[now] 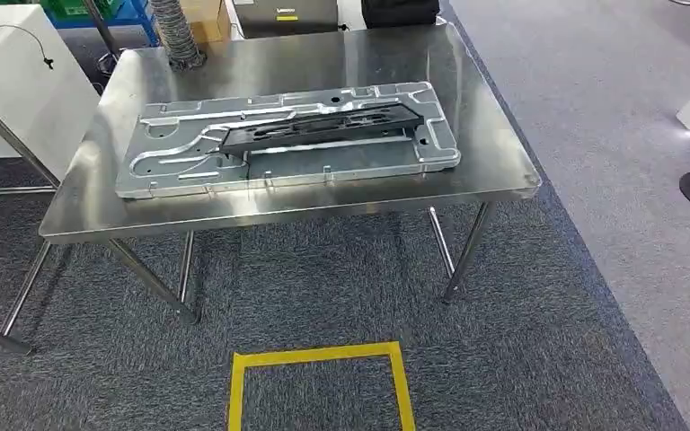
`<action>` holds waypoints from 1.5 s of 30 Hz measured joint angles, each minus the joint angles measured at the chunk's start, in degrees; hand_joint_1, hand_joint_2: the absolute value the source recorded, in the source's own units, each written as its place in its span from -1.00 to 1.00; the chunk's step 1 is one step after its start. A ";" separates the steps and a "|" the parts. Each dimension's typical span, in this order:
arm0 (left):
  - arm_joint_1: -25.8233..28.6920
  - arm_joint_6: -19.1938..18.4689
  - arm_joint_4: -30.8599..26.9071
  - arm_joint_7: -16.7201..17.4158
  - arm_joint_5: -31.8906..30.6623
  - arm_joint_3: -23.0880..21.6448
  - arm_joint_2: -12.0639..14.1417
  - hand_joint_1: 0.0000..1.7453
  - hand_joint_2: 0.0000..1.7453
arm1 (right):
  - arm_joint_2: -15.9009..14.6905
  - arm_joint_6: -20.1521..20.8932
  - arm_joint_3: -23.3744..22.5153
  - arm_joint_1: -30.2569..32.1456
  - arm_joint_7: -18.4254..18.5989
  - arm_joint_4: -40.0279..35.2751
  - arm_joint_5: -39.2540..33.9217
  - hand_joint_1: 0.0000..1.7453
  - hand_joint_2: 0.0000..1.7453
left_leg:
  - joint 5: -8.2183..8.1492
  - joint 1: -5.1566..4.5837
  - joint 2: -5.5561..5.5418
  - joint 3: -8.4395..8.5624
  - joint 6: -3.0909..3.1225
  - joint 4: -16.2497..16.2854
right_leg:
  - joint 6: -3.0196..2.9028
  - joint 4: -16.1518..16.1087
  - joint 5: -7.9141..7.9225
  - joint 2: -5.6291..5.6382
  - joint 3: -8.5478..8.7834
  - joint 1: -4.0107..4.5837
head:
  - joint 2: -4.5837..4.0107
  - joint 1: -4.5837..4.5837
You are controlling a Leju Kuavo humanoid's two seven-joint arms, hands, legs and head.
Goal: Take the parts from the cabinet and place them on the table.
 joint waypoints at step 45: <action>-0.43 0.81 0.09 2.21 -2.23 -1.77 0.28 -1.00 -1.00 | 0.48 4.99 8.11 0.14 4.44 3.92 3.61 -1.00 -1.00 | 7.17 -0.48 0.34 11.86 4.42 -22.05 | 3.44 16.25 -8.65 0.15 -8.49 -0.33 | 0.00 0.00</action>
